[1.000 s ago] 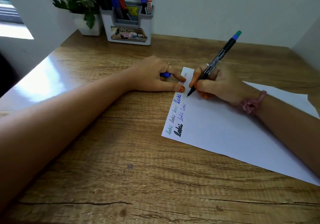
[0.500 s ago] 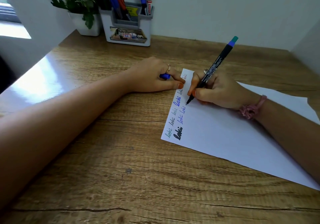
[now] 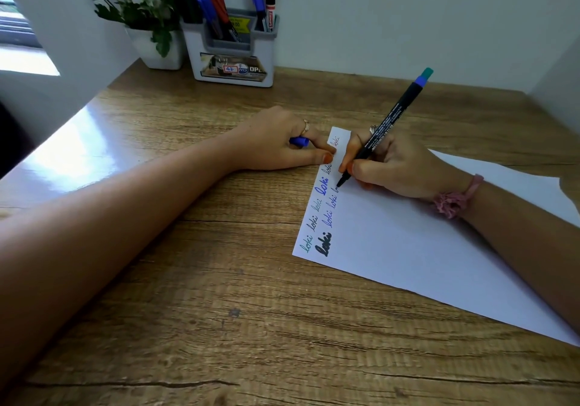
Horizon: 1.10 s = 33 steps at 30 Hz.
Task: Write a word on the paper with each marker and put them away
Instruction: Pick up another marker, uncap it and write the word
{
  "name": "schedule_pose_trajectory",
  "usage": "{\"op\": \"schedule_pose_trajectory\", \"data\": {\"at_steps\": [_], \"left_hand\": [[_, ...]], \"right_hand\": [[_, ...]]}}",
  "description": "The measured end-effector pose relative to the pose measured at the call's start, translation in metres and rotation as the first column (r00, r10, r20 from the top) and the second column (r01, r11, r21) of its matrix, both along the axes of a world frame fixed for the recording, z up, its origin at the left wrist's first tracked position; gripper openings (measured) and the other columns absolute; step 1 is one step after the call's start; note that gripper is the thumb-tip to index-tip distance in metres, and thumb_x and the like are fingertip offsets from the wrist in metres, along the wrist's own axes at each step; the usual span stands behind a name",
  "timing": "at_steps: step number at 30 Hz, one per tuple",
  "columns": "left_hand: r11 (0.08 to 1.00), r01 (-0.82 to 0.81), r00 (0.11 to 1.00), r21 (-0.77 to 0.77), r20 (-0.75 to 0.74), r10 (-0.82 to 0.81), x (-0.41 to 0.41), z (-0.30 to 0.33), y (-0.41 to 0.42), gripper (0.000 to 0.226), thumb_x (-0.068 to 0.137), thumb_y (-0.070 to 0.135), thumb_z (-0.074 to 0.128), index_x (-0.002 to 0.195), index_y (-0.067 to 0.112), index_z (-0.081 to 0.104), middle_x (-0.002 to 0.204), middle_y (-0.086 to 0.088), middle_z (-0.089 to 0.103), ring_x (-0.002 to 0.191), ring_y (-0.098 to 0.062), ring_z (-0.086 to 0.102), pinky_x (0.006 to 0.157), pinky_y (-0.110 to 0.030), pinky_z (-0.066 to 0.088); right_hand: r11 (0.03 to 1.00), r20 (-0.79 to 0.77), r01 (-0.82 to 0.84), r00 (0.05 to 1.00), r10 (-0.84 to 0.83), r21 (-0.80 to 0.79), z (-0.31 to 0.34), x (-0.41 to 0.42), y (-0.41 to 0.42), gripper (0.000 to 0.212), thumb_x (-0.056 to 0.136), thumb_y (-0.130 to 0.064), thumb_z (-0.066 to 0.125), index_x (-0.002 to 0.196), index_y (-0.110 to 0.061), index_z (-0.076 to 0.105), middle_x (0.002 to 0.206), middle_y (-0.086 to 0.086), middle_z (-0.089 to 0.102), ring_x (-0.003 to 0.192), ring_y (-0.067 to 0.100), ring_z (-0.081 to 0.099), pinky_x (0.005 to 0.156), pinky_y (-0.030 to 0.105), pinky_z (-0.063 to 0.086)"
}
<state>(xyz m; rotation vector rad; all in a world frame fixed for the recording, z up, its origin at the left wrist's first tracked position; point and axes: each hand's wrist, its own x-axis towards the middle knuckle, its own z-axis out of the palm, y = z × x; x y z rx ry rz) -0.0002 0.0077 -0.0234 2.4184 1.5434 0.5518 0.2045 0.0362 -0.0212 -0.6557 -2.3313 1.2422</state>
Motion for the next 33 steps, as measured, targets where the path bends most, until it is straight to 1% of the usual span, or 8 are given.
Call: {"op": "schedule_pose_trajectory", "data": {"at_steps": [3, 6, 10, 15, 20, 26, 29, 33], "left_hand": [[1.0, -0.011, 1.0, -0.007, 0.006, 0.012, 0.0005, 0.0012, -0.0009, 0.031, 0.086, 0.037, 0.061, 0.114, 0.025, 0.067, 0.046, 0.03, 0.041, 0.056, 0.018, 0.048, 0.052, -0.003, 0.033], [1.0, 0.002, 1.0, -0.009, 0.012, -0.001, 0.0011, 0.0025, -0.0025, 0.03, 0.087, 0.034, 0.061, 0.113, 0.021, 0.067, 0.04, 0.035, 0.041, 0.052, 0.018, 0.047, 0.051, -0.003, 0.033], [1.0, 0.018, 1.0, -0.01, 0.009, -0.018, 0.0021, 0.0037, -0.0041, 0.029, 0.087, 0.033, 0.06, 0.113, 0.02, 0.067, 0.041, 0.038, 0.042, 0.052, 0.018, 0.047, 0.052, -0.003, 0.034], [1.0, 0.011, 1.0, -0.01, 0.005, -0.011, 0.0012, 0.0032, -0.003, 0.03, 0.086, 0.039, 0.059, 0.113, 0.026, 0.067, 0.052, 0.027, 0.052, 0.054, 0.014, 0.049, 0.053, -0.006, 0.035], [1.0, 0.001, 1.0, -0.007, 0.002, -0.001, 0.0014, 0.0028, -0.0029, 0.03, 0.086, 0.04, 0.059, 0.112, 0.027, 0.067, 0.042, 0.022, 0.048, 0.053, 0.011, 0.049, 0.051, -0.007, 0.033], [1.0, -0.005, 1.0, -0.01, 0.0, 0.005, 0.0003, 0.0012, -0.0006, 0.031, 0.086, 0.039, 0.059, 0.113, 0.026, 0.067, 0.044, 0.026, 0.045, 0.054, 0.015, 0.048, 0.051, -0.005, 0.034], [1.0, 0.006, 1.0, -0.015, -0.002, -0.006, 0.0005, 0.0022, -0.0015, 0.029, 0.087, 0.036, 0.059, 0.113, 0.026, 0.066, 0.045, 0.037, 0.047, 0.052, 0.017, 0.047, 0.051, -0.003, 0.034], [1.0, -0.003, 1.0, -0.002, 0.01, 0.003, -0.0001, 0.0013, -0.0011, 0.03, 0.086, 0.039, 0.06, 0.113, 0.027, 0.066, 0.044, 0.029, 0.049, 0.053, 0.011, 0.049, 0.049, -0.007, 0.034]], "right_hand": [[1.0, 0.007, -0.004, 1.0, 0.004, 0.005, -0.0004, 0.001, 0.0013, 0.015, 0.073, -0.004, 0.051, 0.073, -0.015, 0.061, 0.05, -0.015, 0.058, 0.041, 0.001, 0.046, 0.044, 0.012, 0.036], [1.0, -0.005, -0.006, 1.0, 0.006, 0.013, -0.0021, 0.0016, 0.0033, 0.009, 0.071, -0.012, 0.055, 0.072, -0.017, 0.062, 0.049, -0.012, 0.056, 0.043, 0.003, 0.044, 0.044, 0.015, 0.035], [0.999, -0.016, -0.006, 1.0, 0.007, 0.038, -0.0037, 0.0006, 0.0043, 0.012, 0.068, -0.027, 0.055, 0.073, -0.022, 0.064, 0.053, -0.008, 0.056, 0.047, 0.008, 0.045, 0.045, 0.017, 0.037], [0.999, -0.004, 0.019, 1.0, -0.019, 0.031, -0.0034, 0.0006, 0.0054, 0.01, 0.074, -0.011, 0.055, 0.075, -0.017, 0.062, 0.051, -0.013, 0.058, 0.045, 0.003, 0.047, 0.046, 0.013, 0.037], [0.999, 0.0, 0.023, 1.0, -0.023, 0.028, -0.0018, 0.0003, 0.0031, 0.012, 0.073, -0.007, 0.052, 0.074, -0.016, 0.061, 0.048, -0.014, 0.056, 0.043, 0.002, 0.044, 0.044, 0.013, 0.035], [0.998, -0.004, 0.051, 0.999, -0.051, 0.021, -0.0009, -0.0006, 0.0019, 0.011, 0.073, -0.006, 0.051, 0.075, -0.013, 0.06, 0.047, -0.015, 0.056, 0.042, 0.001, 0.044, 0.044, 0.011, 0.035], [0.999, -0.002, 0.041, 0.999, -0.041, 0.026, -0.0006, -0.0003, 0.0013, 0.011, 0.073, -0.007, 0.052, 0.074, -0.013, 0.06, 0.049, -0.017, 0.056, 0.043, 0.001, 0.044, 0.045, 0.012, 0.035], [0.998, -0.002, 0.05, 0.999, -0.05, 0.031, -0.0009, -0.0002, 0.0014, 0.011, 0.073, -0.008, 0.052, 0.073, -0.015, 0.06, 0.049, -0.017, 0.057, 0.043, 0.002, 0.045, 0.044, 0.013, 0.035]]}}
